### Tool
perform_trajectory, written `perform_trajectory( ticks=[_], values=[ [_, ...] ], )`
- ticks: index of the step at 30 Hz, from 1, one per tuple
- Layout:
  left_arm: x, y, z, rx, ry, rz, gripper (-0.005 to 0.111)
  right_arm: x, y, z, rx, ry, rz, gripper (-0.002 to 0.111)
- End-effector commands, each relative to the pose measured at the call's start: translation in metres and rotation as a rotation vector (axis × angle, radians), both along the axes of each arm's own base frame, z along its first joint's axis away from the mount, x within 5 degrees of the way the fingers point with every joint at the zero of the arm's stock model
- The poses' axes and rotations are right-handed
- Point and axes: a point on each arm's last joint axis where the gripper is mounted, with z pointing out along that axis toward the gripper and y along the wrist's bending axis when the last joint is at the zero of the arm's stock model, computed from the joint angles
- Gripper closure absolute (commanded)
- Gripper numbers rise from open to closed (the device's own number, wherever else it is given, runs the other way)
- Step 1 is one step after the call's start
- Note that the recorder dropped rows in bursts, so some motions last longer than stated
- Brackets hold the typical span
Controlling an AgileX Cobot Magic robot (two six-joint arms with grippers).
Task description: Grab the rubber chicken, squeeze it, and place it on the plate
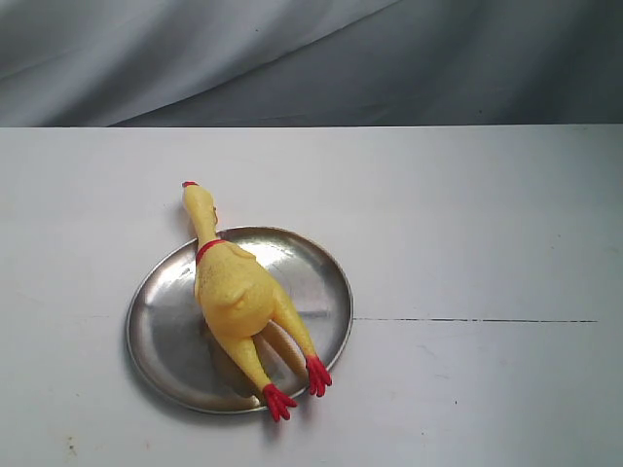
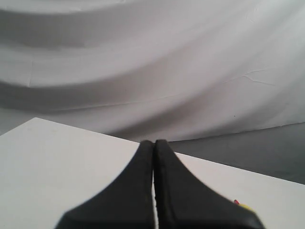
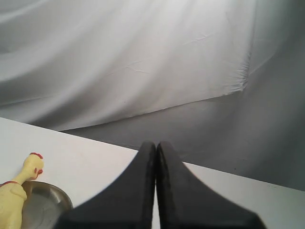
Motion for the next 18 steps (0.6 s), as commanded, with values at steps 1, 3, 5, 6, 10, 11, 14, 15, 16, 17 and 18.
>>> perform_trajectory(
  ticks=[1, 3, 5, 6, 10, 11, 14, 15, 16, 17, 18],
  values=[
    [-0.0007, 0.0004, -0.001, -0.015, -0.006, 0.006, 0.107, -0.0005, -0.0004, -0.0011, 0.007, 0.001, -0.005, 0.108],
    [-0.0007, 0.0004, -0.001, -0.015, -0.006, 0.006, 0.107, -0.0005, -0.0004, -0.0011, 0.007, 0.001, -0.005, 0.108],
    [-0.0007, 0.0004, -0.001, -0.015, -0.006, 0.006, 0.107, -0.0005, -0.0004, -0.0011, 0.007, 0.001, -0.005, 0.108],
    [-0.0007, 0.0004, -0.001, -0.015, -0.006, 0.006, 0.107, -0.0005, -0.0004, -0.0011, 0.007, 0.001, -0.005, 0.108],
    [-0.0007, 0.0004, -0.001, -0.008, -0.004, 0.006, 0.107, -0.0005, -0.0004, -0.0011, 0.007, 0.001, -0.005, 0.108],
    [-0.0007, 0.0004, -0.0009, 0.019, 0.003, 0.006, 0.107, -0.0005, -0.0004, -0.0011, 0.007, 0.001, -0.005, 0.108],
    [-0.0007, 0.0004, -0.0008, 0.071, 0.017, 0.005, 0.107, -0.0005, -0.0004, -0.0011, 0.007, 0.001, -0.005, 0.108],
    [-0.0007, 0.0004, -0.0008, 0.073, 0.018, 0.005, 0.107, -0.0005, -0.0004, -0.0011, 0.007, 0.001, -0.005, 0.108],
    [-0.0011, 0.0007, -0.0004, 0.09, 0.018, 0.01, 0.107, -0.0005, -0.0004, -0.0011, 0.007, 0.001, -0.005, 0.108],
    [-0.0018, 0.0005, 0.0007, 0.132, 0.019, 0.01, 0.107, -0.0005, -0.0004, -0.0011, 0.007, 0.001, -0.005, 0.108],
    [-0.0033, -0.0004, 0.0023, 0.169, 0.01, 0.004, 0.107, -0.0005, -0.0004, -0.0011, 0.007, 0.001, -0.005, 0.108]
  ],
)
